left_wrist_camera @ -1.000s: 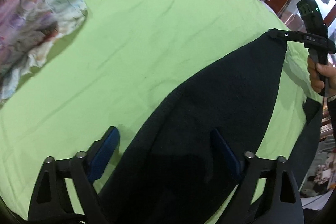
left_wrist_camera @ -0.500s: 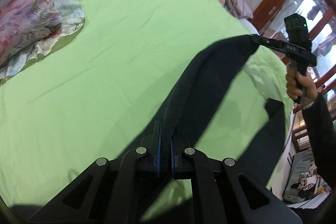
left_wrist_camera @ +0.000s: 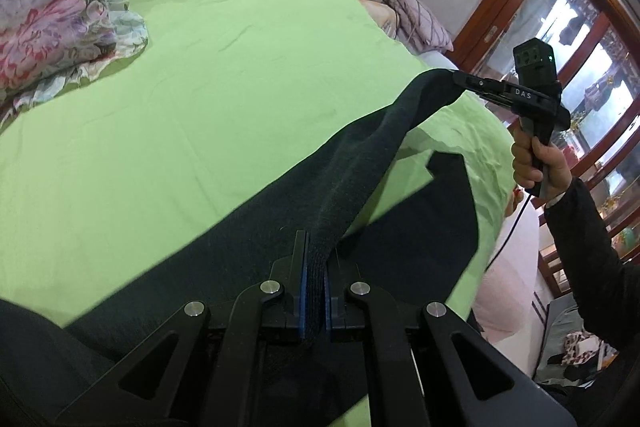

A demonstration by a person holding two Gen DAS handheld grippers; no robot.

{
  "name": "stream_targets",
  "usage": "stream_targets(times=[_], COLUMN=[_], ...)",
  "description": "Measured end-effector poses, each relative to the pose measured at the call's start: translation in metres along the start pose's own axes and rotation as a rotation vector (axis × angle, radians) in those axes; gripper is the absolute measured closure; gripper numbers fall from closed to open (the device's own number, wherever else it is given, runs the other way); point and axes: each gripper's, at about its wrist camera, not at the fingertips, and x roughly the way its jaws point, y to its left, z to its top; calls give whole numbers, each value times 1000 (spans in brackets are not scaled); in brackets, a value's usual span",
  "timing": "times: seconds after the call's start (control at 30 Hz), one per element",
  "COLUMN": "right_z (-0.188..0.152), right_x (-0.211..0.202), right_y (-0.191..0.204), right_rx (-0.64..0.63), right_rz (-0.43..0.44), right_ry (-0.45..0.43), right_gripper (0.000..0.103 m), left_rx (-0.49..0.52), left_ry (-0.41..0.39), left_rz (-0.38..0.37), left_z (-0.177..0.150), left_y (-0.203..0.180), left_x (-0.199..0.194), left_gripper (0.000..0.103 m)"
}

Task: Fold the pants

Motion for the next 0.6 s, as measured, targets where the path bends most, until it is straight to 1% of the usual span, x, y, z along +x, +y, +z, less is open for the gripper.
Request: stream_targets(times=[0.2,0.4,0.6], right_z=[-29,-64,-103], right_x=[-26,-44,-51], right_y=[9,5,-6], right_rx=[-45,-28,24], right_rz=[17,36,6], right_ry=[2,-1,27], right_gripper=[95,95,95], left_rx=[0,-4,-29], left_ry=[-5,7,7], left_rz=[-12,-26,-41], left_z=[-27,-54,-71], left_y=[-17,-29,-31], left_x=[-4,-1,4], left_gripper=[100,100,100])
